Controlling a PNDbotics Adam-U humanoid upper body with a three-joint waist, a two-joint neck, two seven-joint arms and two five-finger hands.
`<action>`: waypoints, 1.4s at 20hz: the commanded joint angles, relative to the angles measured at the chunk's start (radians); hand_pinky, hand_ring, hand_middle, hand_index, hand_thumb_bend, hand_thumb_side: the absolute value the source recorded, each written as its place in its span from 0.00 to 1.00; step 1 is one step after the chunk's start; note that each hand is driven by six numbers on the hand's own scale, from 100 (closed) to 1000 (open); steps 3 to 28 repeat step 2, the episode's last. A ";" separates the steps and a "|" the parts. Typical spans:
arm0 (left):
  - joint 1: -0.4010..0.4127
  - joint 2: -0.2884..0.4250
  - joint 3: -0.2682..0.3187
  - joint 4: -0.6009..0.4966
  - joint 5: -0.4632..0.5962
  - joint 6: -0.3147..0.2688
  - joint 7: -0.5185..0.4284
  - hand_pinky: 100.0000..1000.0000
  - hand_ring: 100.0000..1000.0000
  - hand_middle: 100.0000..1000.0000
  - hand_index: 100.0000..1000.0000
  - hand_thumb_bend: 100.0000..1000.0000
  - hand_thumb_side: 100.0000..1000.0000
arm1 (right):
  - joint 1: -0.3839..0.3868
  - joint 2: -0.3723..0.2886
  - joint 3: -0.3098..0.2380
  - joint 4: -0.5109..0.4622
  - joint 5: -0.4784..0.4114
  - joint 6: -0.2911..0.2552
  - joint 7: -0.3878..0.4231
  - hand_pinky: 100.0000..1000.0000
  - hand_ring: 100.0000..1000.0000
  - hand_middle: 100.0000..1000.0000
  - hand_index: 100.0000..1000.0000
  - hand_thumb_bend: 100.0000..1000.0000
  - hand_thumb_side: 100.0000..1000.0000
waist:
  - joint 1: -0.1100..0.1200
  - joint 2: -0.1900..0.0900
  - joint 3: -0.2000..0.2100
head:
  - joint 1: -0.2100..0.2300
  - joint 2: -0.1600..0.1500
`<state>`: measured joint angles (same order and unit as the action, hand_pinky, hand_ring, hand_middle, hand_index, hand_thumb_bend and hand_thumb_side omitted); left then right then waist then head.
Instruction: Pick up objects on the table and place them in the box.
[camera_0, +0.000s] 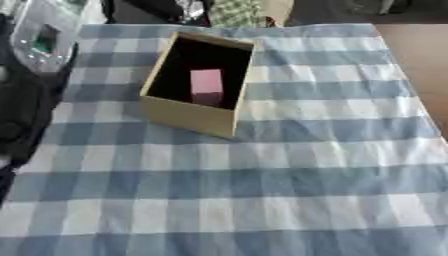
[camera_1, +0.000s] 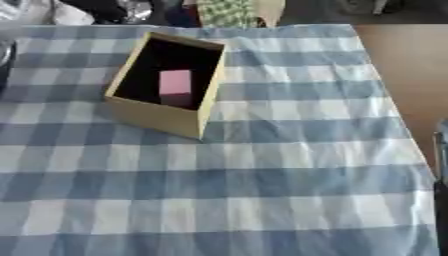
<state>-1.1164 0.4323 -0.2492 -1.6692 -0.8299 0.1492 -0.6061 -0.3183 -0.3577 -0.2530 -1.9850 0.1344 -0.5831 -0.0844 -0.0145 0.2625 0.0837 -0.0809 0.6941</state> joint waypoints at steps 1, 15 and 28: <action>0.033 0.108 0.041 -0.156 0.055 0.053 0.099 0.36 0.58 0.72 0.84 0.27 0.56 | -0.003 -0.035 -0.013 -0.015 0.010 -0.002 -0.013 0.76 0.57 0.55 0.75 0.00 0.71 | -0.002 -0.023 0.005 | -0.010 0.012; 0.061 0.139 0.050 -0.199 0.076 0.075 0.138 0.37 0.59 0.73 0.84 0.26 0.59 | -0.001 -0.037 -0.015 -0.015 0.012 -0.003 -0.016 0.76 0.58 0.55 0.75 0.00 0.71 | -0.002 -0.024 0.008 | -0.013 0.013; 0.061 0.139 0.050 -0.199 0.076 0.075 0.138 0.37 0.59 0.73 0.84 0.26 0.59 | -0.001 -0.037 -0.015 -0.015 0.012 -0.003 -0.016 0.76 0.58 0.55 0.75 0.00 0.71 | -0.002 -0.024 0.008 | -0.013 0.013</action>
